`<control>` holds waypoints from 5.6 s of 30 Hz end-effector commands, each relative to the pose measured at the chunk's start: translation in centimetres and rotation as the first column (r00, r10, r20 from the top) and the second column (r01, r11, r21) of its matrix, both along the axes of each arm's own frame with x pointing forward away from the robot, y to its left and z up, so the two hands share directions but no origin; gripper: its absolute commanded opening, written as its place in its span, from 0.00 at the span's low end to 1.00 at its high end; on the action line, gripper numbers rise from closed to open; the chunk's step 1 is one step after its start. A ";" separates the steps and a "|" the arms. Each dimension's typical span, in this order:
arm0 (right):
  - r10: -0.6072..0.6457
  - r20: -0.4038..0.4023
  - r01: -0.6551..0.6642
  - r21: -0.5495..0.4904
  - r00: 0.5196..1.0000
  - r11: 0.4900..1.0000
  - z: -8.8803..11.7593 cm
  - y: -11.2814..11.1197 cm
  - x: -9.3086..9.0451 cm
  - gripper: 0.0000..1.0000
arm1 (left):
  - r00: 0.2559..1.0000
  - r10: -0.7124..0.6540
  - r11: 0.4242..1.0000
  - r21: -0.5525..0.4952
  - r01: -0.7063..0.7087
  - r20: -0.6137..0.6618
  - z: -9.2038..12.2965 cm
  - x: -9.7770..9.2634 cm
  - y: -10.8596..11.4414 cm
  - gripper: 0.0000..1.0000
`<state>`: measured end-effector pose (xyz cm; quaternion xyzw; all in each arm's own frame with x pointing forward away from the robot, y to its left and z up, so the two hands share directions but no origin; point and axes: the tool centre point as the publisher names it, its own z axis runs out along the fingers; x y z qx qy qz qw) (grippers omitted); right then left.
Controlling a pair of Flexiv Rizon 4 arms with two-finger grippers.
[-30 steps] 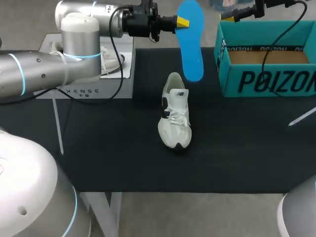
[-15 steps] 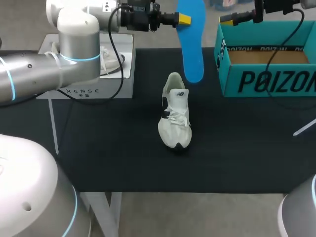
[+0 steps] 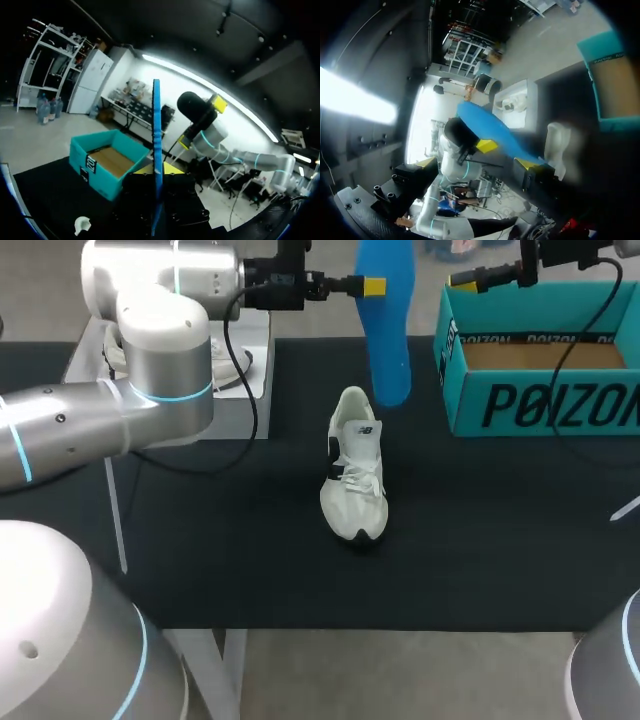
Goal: Take the shoe out of the shoebox, open the shoe tongue, remove and reinsert the insole, then place the shoe into the shoebox
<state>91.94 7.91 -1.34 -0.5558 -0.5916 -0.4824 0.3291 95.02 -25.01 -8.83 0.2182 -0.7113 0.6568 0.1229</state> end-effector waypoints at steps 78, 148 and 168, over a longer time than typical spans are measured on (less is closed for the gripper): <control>-0.027 -0.050 0.027 0.009 0.998 1.000 -1.4 -2.0 -0.6 1.00 | -0.348 -0.099 0.989 0.130 0.067 0.932 5.4 -4.1 0.0 0.00; 0.103 -0.038 -0.100 0.083 0.994 0.992 -2.0 2.6 -1.2 0.00 | -0.521 -0.106 0.993 0.122 -0.004 0.847 5.2 -1.5 -3.3 0.38; 0.076 -0.021 -0.074 0.094 0.997 0.993 -1.6 1.0 -1.0 0.00 | -0.439 -0.211 0.964 0.260 0.055 0.874 4.9 -1.2 3.9 1.00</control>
